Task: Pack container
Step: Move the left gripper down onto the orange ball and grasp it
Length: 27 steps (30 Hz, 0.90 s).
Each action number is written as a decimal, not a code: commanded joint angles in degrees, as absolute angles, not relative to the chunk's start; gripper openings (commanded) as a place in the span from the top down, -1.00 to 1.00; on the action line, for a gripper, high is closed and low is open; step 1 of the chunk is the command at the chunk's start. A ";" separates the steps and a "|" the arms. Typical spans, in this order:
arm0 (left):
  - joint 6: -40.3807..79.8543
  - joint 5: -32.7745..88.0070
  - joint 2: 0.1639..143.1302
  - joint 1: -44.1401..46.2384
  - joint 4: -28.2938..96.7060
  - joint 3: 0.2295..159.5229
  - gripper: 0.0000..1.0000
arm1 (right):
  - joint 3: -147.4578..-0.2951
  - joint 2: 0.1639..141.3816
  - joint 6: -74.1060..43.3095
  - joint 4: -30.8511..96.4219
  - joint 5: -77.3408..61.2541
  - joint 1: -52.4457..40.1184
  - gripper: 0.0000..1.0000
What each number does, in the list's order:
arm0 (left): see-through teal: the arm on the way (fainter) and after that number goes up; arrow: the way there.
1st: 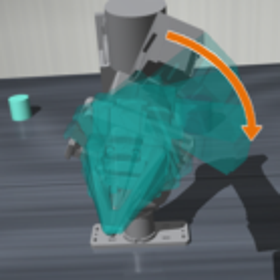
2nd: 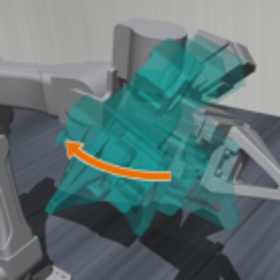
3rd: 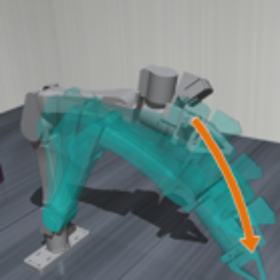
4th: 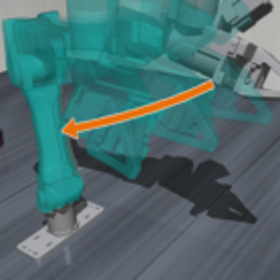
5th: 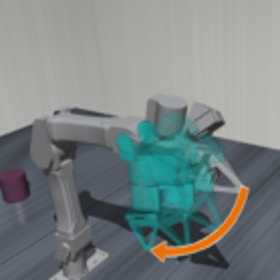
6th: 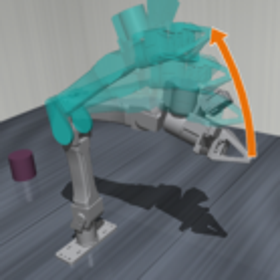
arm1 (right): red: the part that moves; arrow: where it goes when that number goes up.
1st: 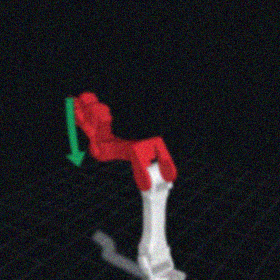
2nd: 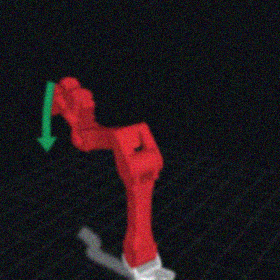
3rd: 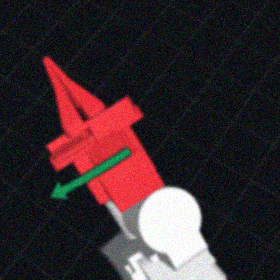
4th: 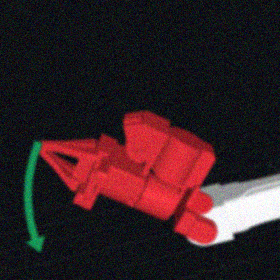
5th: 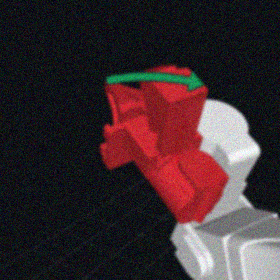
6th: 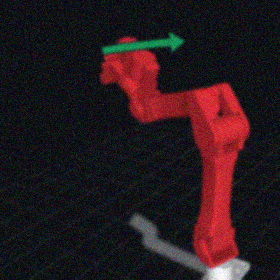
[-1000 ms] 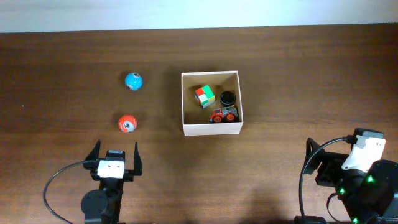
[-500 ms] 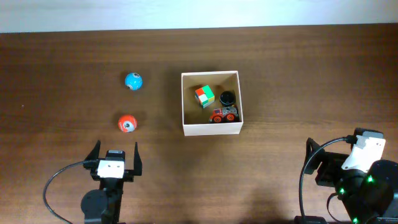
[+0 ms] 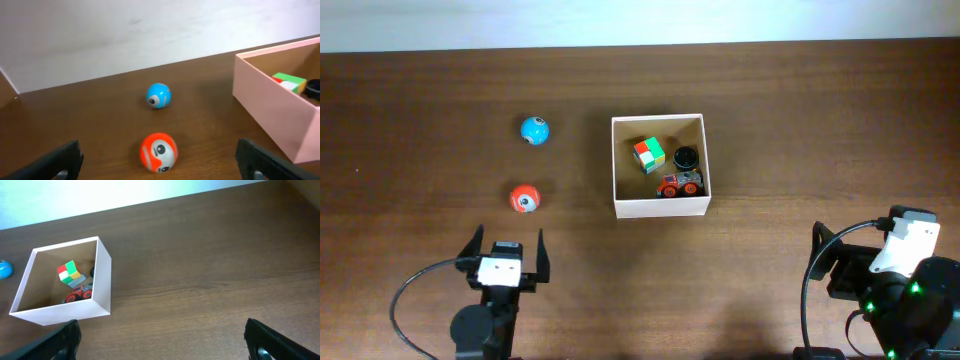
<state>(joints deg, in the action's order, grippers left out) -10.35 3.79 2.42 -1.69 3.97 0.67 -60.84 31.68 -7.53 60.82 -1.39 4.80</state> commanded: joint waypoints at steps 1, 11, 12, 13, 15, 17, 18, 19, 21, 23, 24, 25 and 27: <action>-11.25 11.11 2.31 -1.98 3.27 0.56 -0.99 | -60.53 31.64 -7.55 60.75 -0.64 5.28 -0.98; -11.25 17.45 2.42 -1.98 1.34 0.84 -0.99 | -60.53 31.64 -7.55 60.75 -0.64 5.28 -0.97; -11.22 18.90 2.42 -1.98 1.08 1.37 -0.98 | -60.53 31.64 -7.55 60.75 -0.64 5.28 -0.98; -10.61 18.96 2.44 -1.98 1.61 2.13 -0.99 | -60.53 31.64 -7.55 60.75 -0.64 5.28 -0.98; -8.19 15.92 4.40 -2.04 6.48 7.31 -0.99 | -60.53 31.64 -7.55 60.75 -0.64 5.28 -0.98; -8.21 13.65 7.57 -2.04 10.63 12.01 -0.99 | -60.53 31.64 -7.55 60.75 -0.64 5.28 -0.98; -8.23 13.02 10.39 -2.04 13.06 15.42 -0.98 | -60.53 31.64 -7.55 60.75 -0.64 5.28 -0.97; -8.23 12.80 12.95 -2.04 14.72 18.28 -0.99 | -60.53 31.64 -7.55 60.75 -0.64 5.28 -0.97; -8.23 12.84 20.27 -2.04 18.70 25.91 -0.99 | -60.53 31.64 -7.55 60.75 -0.64 5.28 -0.97; -8.78 15.84 31.20 -2.04 24.71 37.65 -0.99 | -60.53 31.64 -7.55 60.75 -0.64 5.28 -0.98; -8.71 17.45 34.37 -2.04 26.04 40.86 -0.99 | -60.53 31.64 -7.55 60.75 -0.64 5.28 -0.97; -8.69 18.98 37.28 -2.04 27.18 43.53 -0.99 | -60.53 31.64 -7.55 60.75 -0.64 5.28 -0.96; -8.73 19.77 42.02 -2.04 29.65 47.03 -0.99 | -60.53 31.64 -7.55 60.75 -0.64 5.28 -0.97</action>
<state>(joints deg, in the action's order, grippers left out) -8.95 15.97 34.70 -1.69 26.41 40.88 -60.55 31.79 -7.51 60.86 -1.39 4.84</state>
